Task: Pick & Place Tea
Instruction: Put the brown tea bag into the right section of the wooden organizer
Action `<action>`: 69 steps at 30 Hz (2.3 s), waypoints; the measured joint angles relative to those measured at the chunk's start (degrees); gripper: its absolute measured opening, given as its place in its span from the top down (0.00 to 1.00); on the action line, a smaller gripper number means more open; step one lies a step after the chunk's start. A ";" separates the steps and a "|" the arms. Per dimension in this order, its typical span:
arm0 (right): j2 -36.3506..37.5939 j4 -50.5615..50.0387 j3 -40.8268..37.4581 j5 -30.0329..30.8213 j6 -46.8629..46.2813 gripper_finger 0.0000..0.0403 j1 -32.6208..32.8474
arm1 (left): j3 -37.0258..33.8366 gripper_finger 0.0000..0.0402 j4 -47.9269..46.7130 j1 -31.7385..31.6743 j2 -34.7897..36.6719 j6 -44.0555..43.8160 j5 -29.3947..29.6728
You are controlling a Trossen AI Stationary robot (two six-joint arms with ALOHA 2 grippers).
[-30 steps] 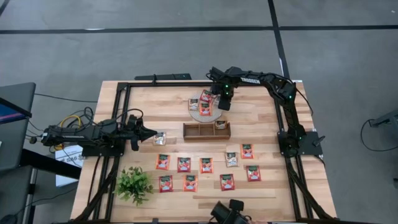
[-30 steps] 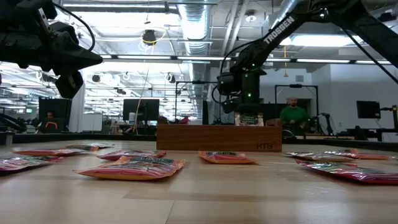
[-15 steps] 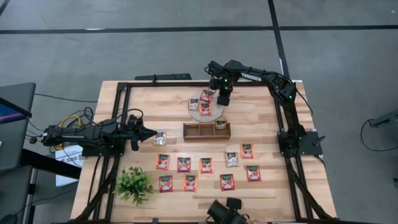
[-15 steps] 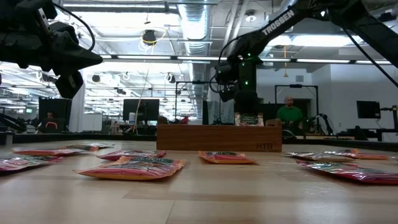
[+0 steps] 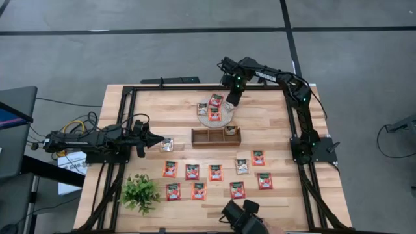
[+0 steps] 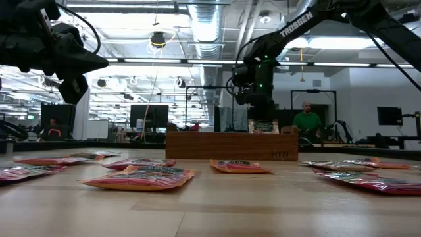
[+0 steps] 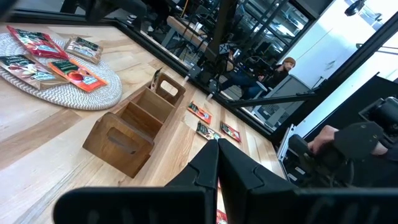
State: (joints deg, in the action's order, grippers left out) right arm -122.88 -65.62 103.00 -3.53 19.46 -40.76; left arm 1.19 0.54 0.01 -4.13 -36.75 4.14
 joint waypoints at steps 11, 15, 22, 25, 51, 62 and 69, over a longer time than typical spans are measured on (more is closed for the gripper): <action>-0.12 1.03 -0.37 -4.24 -1.11 0.64 -2.13 | 0.00 1.00 0.00 0.00 0.01 0.00 0.00; -0.12 1.84 -0.37 -4.24 -2.08 0.59 -2.13 | 0.00 1.00 0.00 0.00 0.01 0.02 0.00; -0.14 2.84 -1.74 -4.24 -3.06 0.54 -2.13 | 0.00 1.00 0.00 0.00 0.00 0.00 0.00; -0.23 3.01 -3.86 -4.24 -3.43 0.53 -2.24 | 0.00 1.00 0.00 0.00 0.01 -0.02 0.00; -1.21 5.81 -5.03 -7.56 -8.00 0.51 -3.16 | 0.00 1.00 0.00 0.00 0.01 -0.17 -0.01; -3.46 7.46 -5.01 -7.07 -9.43 0.46 -3.36 | 0.00 1.00 -0.02 0.00 0.01 -0.22 -1.39; -4.83 6.33 -5.08 -7.71 -9.18 0.47 -3.68 | 0.00 1.00 -0.01 0.00 -0.01 -0.24 -1.38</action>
State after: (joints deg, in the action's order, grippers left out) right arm -127.71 -59.30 97.92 -11.24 10.28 -44.44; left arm 1.19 0.52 0.01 -4.14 -36.99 2.76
